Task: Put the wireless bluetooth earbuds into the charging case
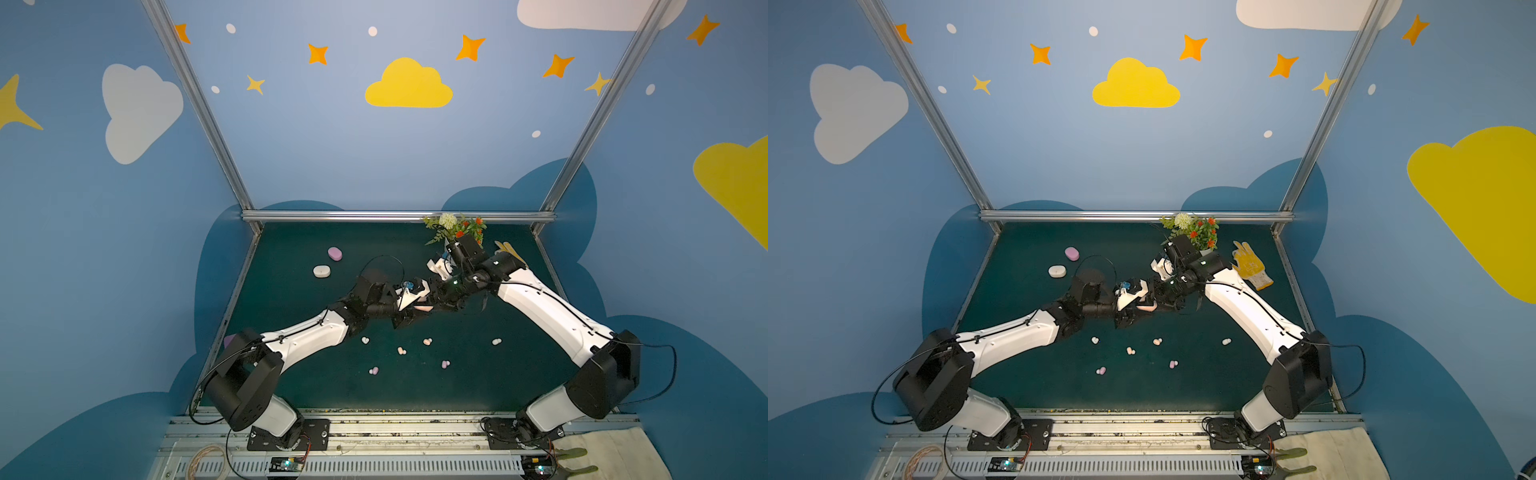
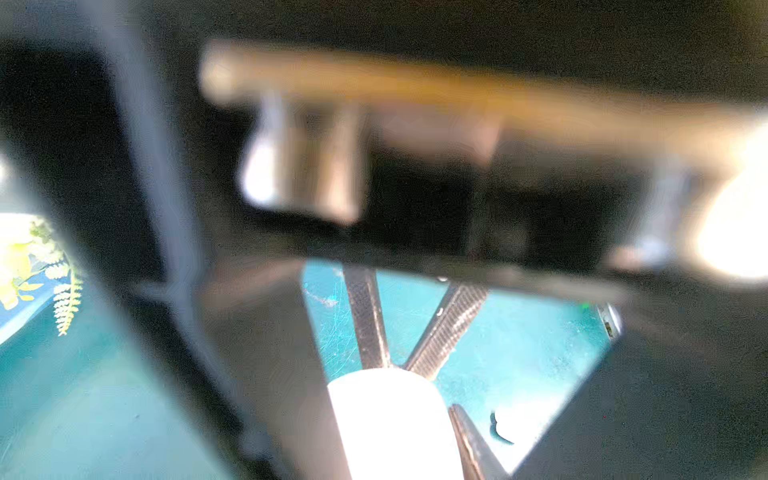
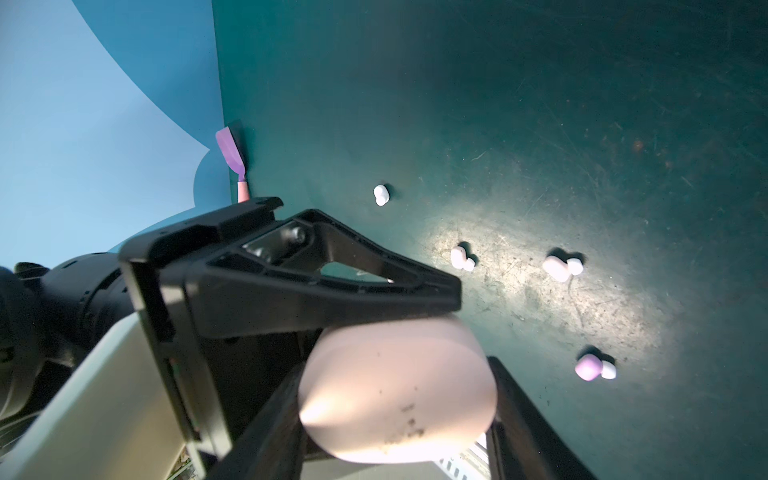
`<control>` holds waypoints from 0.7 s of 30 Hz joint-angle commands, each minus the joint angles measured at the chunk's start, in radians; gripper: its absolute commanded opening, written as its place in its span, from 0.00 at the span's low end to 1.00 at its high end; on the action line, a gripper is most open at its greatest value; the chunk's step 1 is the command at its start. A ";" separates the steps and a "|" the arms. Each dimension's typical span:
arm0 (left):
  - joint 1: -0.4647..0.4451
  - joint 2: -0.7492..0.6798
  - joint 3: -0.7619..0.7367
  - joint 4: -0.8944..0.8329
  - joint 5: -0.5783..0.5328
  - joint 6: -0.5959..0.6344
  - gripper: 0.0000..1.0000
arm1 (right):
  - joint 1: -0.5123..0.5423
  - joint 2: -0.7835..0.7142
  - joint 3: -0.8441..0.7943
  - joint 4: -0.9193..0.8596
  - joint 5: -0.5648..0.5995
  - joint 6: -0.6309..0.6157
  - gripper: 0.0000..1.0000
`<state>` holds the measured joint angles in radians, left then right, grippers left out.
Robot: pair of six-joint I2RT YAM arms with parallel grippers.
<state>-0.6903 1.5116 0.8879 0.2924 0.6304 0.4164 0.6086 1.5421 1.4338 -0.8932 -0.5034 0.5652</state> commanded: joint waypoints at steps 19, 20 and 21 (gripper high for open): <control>-0.020 0.027 0.019 -0.075 0.043 0.030 0.42 | -0.008 -0.034 0.002 0.056 -0.033 0.002 0.37; -0.020 0.030 0.020 -0.075 0.044 0.030 0.41 | -0.008 -0.034 0.003 0.056 -0.034 0.002 0.37; -0.020 0.030 0.021 -0.076 0.045 0.030 0.40 | -0.009 -0.035 0.000 0.057 -0.032 0.003 0.37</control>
<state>-0.6918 1.5154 0.8940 0.2783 0.6323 0.4339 0.6025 1.5417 1.4334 -0.9073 -0.5205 0.5648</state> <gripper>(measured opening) 0.408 0.580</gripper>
